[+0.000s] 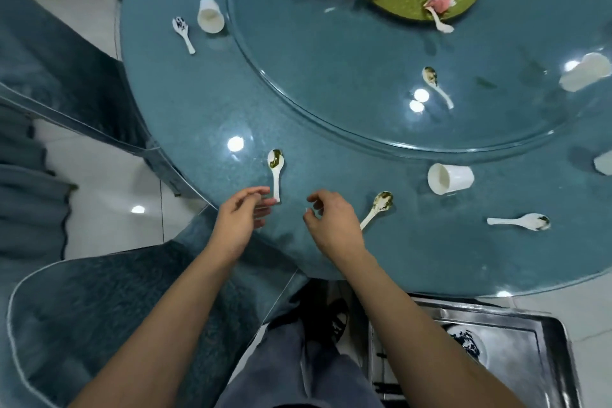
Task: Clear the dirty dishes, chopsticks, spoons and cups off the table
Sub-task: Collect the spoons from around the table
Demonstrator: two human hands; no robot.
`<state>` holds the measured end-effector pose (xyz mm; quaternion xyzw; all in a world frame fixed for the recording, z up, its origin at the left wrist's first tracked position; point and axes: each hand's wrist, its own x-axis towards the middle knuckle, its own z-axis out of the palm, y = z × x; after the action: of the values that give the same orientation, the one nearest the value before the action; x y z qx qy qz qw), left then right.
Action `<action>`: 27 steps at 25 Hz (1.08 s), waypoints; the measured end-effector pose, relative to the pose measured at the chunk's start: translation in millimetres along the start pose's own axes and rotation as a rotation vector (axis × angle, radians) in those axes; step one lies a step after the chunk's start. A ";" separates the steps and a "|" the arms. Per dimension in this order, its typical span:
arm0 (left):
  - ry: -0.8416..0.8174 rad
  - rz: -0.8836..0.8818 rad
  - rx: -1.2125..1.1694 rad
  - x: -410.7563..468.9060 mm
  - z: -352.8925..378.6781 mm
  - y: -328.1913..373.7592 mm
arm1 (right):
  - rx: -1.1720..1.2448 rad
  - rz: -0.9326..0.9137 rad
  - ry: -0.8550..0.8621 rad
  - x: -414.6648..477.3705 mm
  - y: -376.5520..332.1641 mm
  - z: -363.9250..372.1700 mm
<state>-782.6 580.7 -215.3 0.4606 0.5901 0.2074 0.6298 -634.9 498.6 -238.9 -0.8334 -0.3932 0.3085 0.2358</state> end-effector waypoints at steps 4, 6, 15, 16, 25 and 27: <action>0.021 -0.173 -0.268 19.9 -15.8 -5.5 | -0.029 0.018 -0.016 28.2 -19.0 26.6; 0.014 -0.247 -0.377 29.6 -21.9 -10.6 | -0.041 0.044 -0.010 42.1 -27.5 38.1; -0.004 -0.335 -0.477 55.3 -40.4 -22.6 | -0.207 0.114 -0.053 71.9 -38.3 68.2; 0.004 -0.338 -0.473 57.7 -41.8 -23.3 | -0.210 0.106 -0.065 73.2 -39.6 70.0; -0.033 -0.369 -0.522 73.1 -15.2 -15.4 | 0.115 0.111 -0.097 55.6 -27.3 41.1; -0.073 -0.368 -0.535 72.2 2.8 -8.1 | 0.151 0.107 -0.095 44.0 -18.1 25.8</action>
<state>-766.6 633.9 -262.2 0.1717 0.5650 0.2211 0.7761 -640.1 548.2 -259.9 -0.8176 -0.3342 0.3886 0.2624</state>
